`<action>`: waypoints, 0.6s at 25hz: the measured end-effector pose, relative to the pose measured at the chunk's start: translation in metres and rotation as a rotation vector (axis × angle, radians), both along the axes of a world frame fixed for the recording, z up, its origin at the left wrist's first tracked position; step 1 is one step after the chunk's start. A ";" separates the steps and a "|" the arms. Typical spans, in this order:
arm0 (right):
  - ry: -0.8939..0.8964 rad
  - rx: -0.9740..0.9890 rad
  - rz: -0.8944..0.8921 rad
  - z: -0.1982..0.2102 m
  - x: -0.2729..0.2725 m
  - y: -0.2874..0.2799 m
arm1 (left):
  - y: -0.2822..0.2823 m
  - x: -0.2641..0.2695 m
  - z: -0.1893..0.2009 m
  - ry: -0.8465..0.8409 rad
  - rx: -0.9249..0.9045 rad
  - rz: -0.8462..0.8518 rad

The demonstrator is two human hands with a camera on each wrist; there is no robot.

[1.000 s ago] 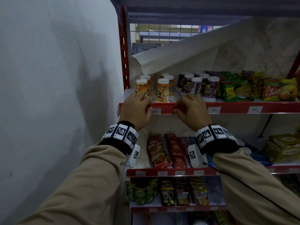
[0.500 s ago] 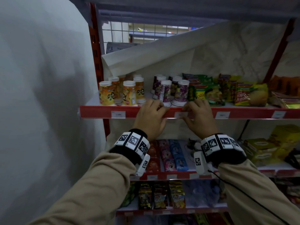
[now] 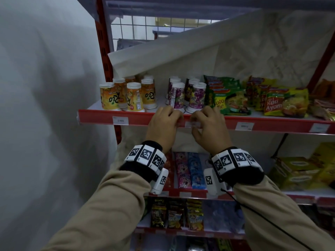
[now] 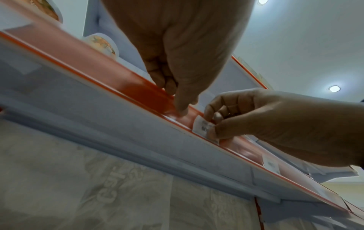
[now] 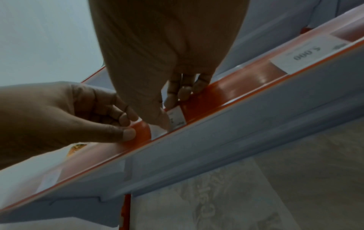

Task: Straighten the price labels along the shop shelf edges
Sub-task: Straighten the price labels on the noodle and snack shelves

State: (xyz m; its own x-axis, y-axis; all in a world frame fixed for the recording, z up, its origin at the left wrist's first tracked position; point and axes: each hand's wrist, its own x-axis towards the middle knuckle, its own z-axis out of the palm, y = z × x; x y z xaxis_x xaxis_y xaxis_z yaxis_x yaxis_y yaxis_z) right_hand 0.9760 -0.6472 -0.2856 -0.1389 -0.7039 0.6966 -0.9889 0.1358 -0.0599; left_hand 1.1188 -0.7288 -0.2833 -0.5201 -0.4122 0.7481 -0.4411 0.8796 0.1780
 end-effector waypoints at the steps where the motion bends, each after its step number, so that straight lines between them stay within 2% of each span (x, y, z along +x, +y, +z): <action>1: -0.004 0.008 -0.013 0.000 0.001 -0.001 | 0.001 0.000 -0.001 0.012 0.000 0.001; 6: -0.014 0.022 0.011 0.001 -0.001 0.000 | 0.007 0.000 -0.003 0.072 -0.009 -0.010; 15: -0.025 0.038 0.043 0.010 -0.002 0.004 | 0.009 -0.001 -0.002 0.057 -0.026 0.017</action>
State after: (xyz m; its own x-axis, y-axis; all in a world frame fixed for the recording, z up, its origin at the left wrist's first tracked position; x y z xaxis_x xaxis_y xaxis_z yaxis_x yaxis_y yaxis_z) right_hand 0.9744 -0.6427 -0.2756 -0.1247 -0.7356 0.6658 -0.9922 0.0960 -0.0798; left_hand 1.1178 -0.7196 -0.2850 -0.4697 -0.4006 0.7867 -0.4459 0.8768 0.1803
